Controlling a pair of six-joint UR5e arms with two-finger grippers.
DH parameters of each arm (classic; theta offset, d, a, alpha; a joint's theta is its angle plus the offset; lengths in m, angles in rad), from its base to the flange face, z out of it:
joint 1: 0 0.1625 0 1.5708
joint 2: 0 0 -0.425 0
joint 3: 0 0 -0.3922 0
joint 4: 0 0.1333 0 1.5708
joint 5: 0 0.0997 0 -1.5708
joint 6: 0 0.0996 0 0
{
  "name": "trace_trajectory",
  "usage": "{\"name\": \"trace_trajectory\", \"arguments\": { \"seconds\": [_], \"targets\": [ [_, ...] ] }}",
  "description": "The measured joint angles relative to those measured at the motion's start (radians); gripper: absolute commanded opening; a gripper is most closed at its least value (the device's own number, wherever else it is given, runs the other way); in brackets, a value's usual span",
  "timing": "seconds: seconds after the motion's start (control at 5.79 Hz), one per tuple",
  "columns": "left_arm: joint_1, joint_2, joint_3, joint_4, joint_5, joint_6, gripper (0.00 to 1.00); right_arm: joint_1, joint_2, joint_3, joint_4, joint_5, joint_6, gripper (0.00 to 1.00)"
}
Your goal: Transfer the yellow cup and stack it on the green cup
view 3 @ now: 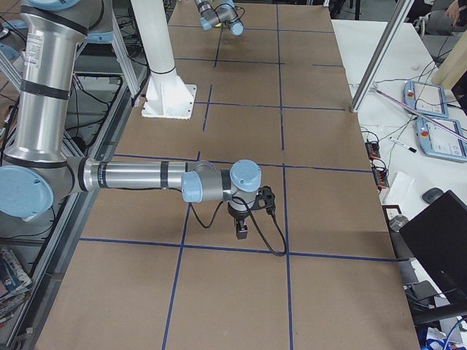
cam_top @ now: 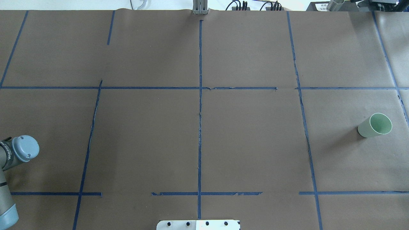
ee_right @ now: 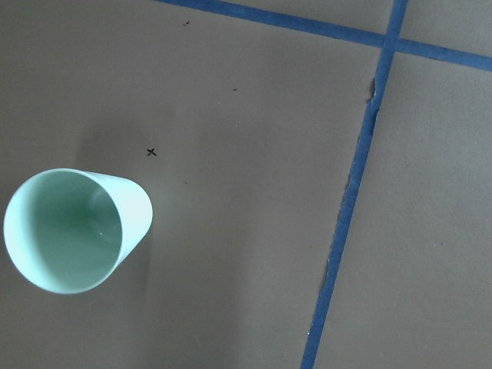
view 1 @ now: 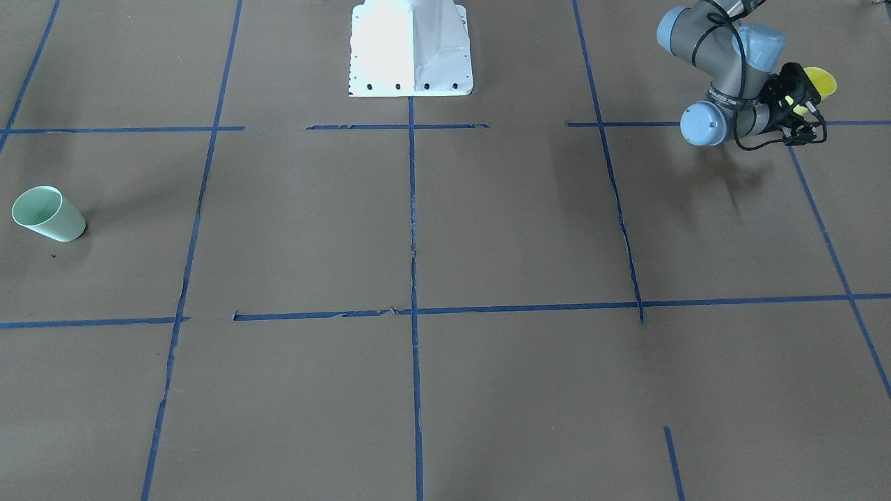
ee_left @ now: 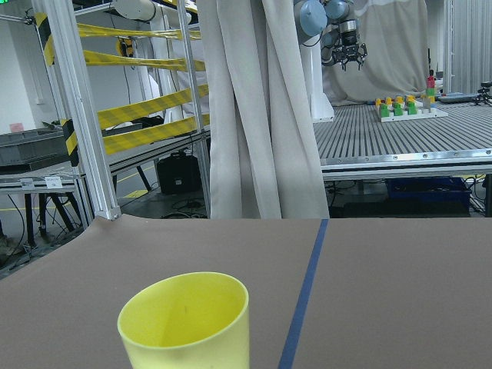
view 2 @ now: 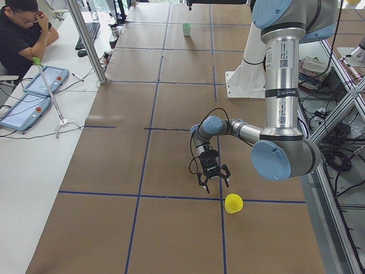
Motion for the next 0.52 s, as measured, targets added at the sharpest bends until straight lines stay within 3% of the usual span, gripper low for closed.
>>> {"name": "trace_trajectory", "arguments": {
  "seconds": [0.52],
  "targets": [
    [0.045,0.006,0.059,-0.013,-0.079,-0.028,1.00,-0.006,-0.001,0.005,0.000,0.003,0.000,1.00]
  ]
}}
